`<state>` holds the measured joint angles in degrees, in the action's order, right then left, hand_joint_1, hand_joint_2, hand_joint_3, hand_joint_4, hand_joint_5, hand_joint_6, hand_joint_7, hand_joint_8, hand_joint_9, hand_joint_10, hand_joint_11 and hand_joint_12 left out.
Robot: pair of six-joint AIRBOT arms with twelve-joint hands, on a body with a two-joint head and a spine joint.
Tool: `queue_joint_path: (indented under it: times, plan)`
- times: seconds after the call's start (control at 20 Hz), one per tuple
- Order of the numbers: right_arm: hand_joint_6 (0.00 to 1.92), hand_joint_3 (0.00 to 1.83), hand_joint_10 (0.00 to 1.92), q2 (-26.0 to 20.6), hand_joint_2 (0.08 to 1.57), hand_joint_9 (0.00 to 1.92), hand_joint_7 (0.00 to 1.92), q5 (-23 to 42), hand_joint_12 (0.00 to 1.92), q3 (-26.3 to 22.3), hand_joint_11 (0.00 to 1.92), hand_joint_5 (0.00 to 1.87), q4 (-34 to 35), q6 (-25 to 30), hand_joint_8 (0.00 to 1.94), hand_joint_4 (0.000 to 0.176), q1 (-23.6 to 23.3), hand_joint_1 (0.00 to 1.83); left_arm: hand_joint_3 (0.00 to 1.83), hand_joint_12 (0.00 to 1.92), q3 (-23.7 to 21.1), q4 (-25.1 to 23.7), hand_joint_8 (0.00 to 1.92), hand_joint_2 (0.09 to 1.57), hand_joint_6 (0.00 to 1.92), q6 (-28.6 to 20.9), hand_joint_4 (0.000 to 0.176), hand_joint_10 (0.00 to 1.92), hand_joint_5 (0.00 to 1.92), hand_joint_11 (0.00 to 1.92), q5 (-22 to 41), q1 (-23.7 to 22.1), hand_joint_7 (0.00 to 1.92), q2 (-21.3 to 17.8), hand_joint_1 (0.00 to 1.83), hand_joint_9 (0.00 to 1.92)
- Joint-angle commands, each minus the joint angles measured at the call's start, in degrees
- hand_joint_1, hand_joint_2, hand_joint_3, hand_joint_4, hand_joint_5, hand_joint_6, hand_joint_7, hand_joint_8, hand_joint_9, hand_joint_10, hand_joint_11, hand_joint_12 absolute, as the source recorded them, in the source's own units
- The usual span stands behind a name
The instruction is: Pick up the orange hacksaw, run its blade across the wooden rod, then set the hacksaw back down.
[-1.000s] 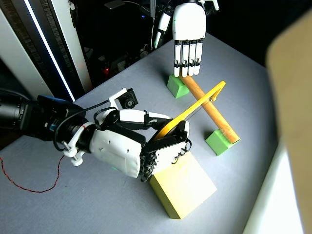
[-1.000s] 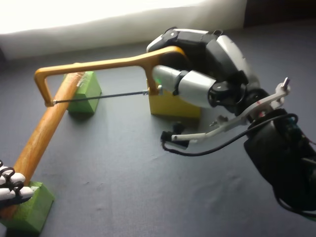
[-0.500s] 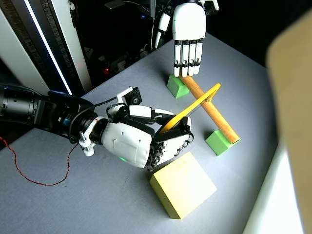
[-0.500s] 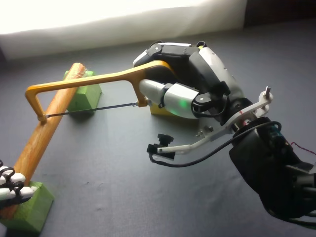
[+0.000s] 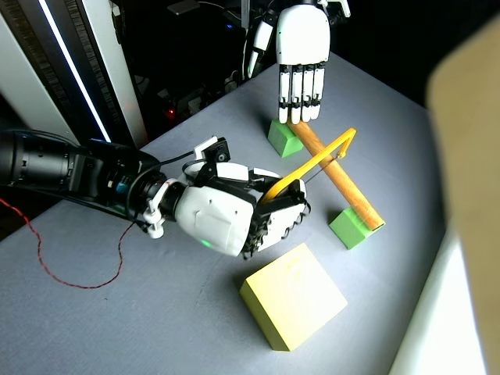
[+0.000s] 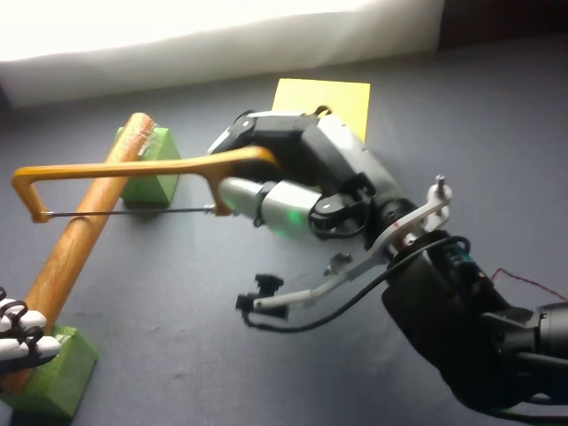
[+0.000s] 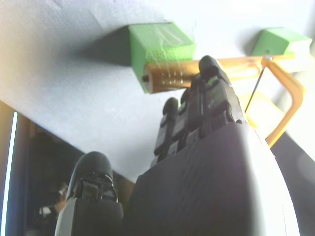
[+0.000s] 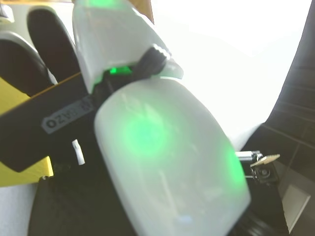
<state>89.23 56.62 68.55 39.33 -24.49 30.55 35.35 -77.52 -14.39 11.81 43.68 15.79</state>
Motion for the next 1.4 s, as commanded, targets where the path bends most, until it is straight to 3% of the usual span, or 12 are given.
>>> queue_joint_path:
  times: [0.0, 0.25, 0.55, 0.75, 0.95, 1.35]
  plan:
    - [1.0, 0.0, 1.0, 0.2, 1.15, 1.05, 1.0, 4.4, 1.37, 0.2, 0.95, 0.84, -3.2, 0.3, 1.18, 0.0, -1.0, 1.26, 0.0, 0.25, 0.2, 0.1, 0.0, 1.24, 0.0, 0.2, 0.0, 0.0, 0.02, 0.0, 0.3, -0.4, 0.02, 0.2, 0.04, 0.04]
    - [1.02, 0.0, 1.03, 2.6, 1.15, 1.03, 1.0, 3.2, 1.41, 1.7, 0.92, 0.83, -3.2, -0.4, 1.19, 0.0, -1.8, 1.25, 0.0, 0.32, 0.1, 0.1, 0.01, 1.22, 0.0, 0.2, 0.0, 0.01, 0.06, 0.0, 0.3, -0.4, 0.05, 0.2, 0.06, 0.07]
    - [0.95, 0.0, 1.02, 6.3, 1.14, 1.03, 1.01, 0.9, 1.41, 4.3, 0.93, 0.87, -2.1, -0.5, 1.17, 0.0, -4.1, 1.26, 0.0, 0.24, -0.2, 0.1, 0.0, 1.23, 0.0, 0.2, 0.0, 0.0, 0.03, 0.0, 0.3, -0.4, 0.03, 0.2, 0.05, 0.04]
    - [1.03, 0.0, 1.03, 9.1, 1.16, 1.02, 0.99, 1.0, 1.43, 5.9, 0.91, 0.81, -0.7, -0.6, 1.21, 0.0, -5.1, 1.25, 0.0, 0.27, -0.2, 0.1, 0.0, 1.23, 0.0, 0.2, 0.0, 0.0, 0.05, 0.0, 0.3, -0.5, 0.03, 0.3, 0.08, 0.05]
    - [0.94, 0.0, 1.05, 10.9, 1.14, 1.02, 1.01, 1.8, 1.43, 6.6, 0.92, 0.87, 0.2, -0.8, 1.17, 0.0, -5.3, 1.26, 0.0, 0.25, -0.2, 0.1, 0.0, 1.24, 0.0, 0.2, 0.0, 0.0, 0.05, 0.0, 0.3, -0.5, 0.04, 0.3, 0.04, 0.04]
    - [1.0, 0.0, 1.04, 10.4, 1.15, 1.0, 0.99, 3.2, 1.44, 6.3, 0.91, 0.84, 0.1, -1.1, 1.2, 0.0, -4.7, 1.26, 0.0, 0.17, 0.0, 0.1, 0.0, 1.24, 0.0, 0.2, 0.0, 0.0, 0.03, 0.0, 0.3, -0.3, 0.03, 0.2, 0.07, 0.02]
